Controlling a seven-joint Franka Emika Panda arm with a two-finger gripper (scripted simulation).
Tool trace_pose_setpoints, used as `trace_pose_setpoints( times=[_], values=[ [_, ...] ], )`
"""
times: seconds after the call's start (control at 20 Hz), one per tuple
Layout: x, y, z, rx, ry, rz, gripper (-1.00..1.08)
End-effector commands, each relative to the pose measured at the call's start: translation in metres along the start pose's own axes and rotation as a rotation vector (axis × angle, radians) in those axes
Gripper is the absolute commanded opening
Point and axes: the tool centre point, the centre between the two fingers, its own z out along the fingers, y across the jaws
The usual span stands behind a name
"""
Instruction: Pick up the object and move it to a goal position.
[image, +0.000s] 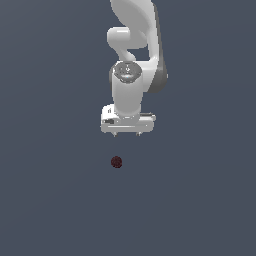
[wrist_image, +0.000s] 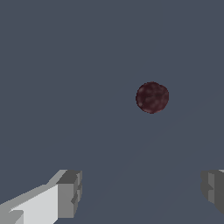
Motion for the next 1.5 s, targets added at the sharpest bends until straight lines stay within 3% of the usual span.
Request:
trace_pose_setpoints(
  times=[0.0, 0.4, 1.45],
  values=[
    [0.002, 0.001, 0.002, -0.001, 0.000, -0.026, 1.00],
    [0.011, 0.007, 0.011, -0.006, 0.005, -0.169, 1.00],
    [0.044, 0.031, 0.048, -0.016, 0.023, -0.713, 1.00]
  ],
)
